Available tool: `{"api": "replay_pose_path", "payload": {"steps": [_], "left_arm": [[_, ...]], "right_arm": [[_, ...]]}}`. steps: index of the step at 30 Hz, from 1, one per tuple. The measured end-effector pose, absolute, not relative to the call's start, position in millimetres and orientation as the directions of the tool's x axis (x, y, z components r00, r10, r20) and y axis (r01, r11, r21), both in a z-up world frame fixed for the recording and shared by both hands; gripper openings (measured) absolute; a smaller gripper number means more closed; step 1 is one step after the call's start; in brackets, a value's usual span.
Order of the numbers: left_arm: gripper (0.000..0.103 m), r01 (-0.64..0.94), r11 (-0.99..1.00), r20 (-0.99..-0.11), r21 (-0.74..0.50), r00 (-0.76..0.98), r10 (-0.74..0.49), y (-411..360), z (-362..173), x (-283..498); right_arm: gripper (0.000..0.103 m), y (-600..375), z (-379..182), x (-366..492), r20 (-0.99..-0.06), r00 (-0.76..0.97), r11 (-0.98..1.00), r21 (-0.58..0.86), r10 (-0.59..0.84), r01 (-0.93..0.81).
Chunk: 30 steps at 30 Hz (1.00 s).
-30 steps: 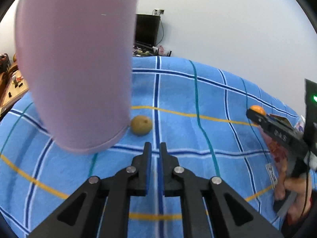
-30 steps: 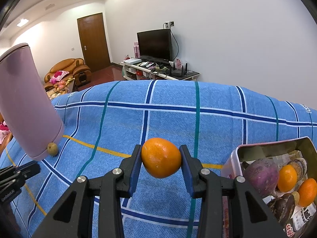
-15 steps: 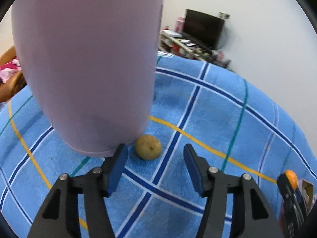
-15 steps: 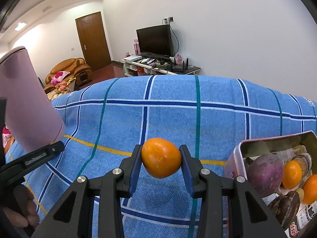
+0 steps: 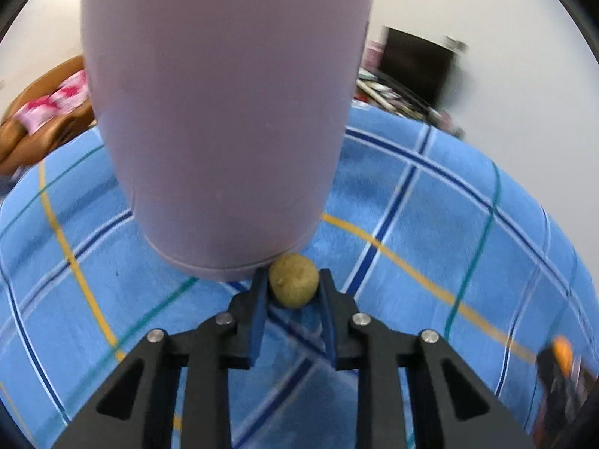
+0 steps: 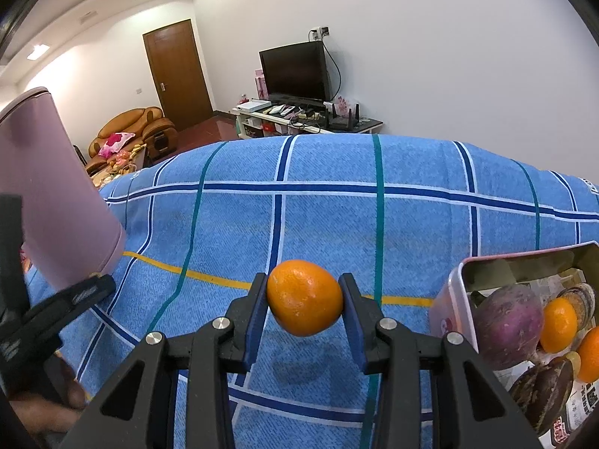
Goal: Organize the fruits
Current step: 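Carry the orange and the small fruit over to the pink tin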
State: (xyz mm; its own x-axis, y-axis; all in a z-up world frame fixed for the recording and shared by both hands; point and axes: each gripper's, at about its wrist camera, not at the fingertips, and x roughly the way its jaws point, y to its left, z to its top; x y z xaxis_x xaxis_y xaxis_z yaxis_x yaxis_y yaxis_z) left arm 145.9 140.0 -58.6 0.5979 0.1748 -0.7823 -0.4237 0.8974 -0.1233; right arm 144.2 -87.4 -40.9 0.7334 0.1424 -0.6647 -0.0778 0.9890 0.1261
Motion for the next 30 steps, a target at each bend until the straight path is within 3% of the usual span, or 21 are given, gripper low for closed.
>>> {"api": "replay_pose_path", "payload": {"steps": [5,9,12,17,24,30], "left_arm": [[0.027,-0.178,0.943,-0.762,-0.282,0.639,-0.107,180,-57,117],[0.027,-0.079,0.963,-0.697,-0.258,0.705,-0.128,196,-52,92],[0.027,-0.021,0.951,-0.621,-0.309,0.762,-0.185,202,-40,85],[0.027,-0.006,0.984,-0.544,-0.180,0.834,-0.094,179,-26,62],[0.027,-0.083,0.986,-0.519,-0.142,0.855,-0.003,149,-26,68],[0.027,-0.094,0.988,-0.479,-0.123,0.878,0.024,142,-19,58]], "right_arm": [[0.040,-85,-38,140,-0.650,0.746,0.989,0.122,0.145,-0.086],[0.040,-81,-36,137,-0.635,0.759,0.989,0.112,0.145,-0.095],[0.040,-79,-33,132,-0.613,0.775,0.988,0.113,0.151,-0.103],[0.040,-74,-25,119,-0.552,0.812,0.981,0.117,0.192,-0.152],[0.040,-59,-22,104,-0.498,0.814,0.954,0.164,0.300,-0.251],[0.040,-50,-19,90,-0.487,0.834,0.965,0.116,0.261,-0.234]]}}
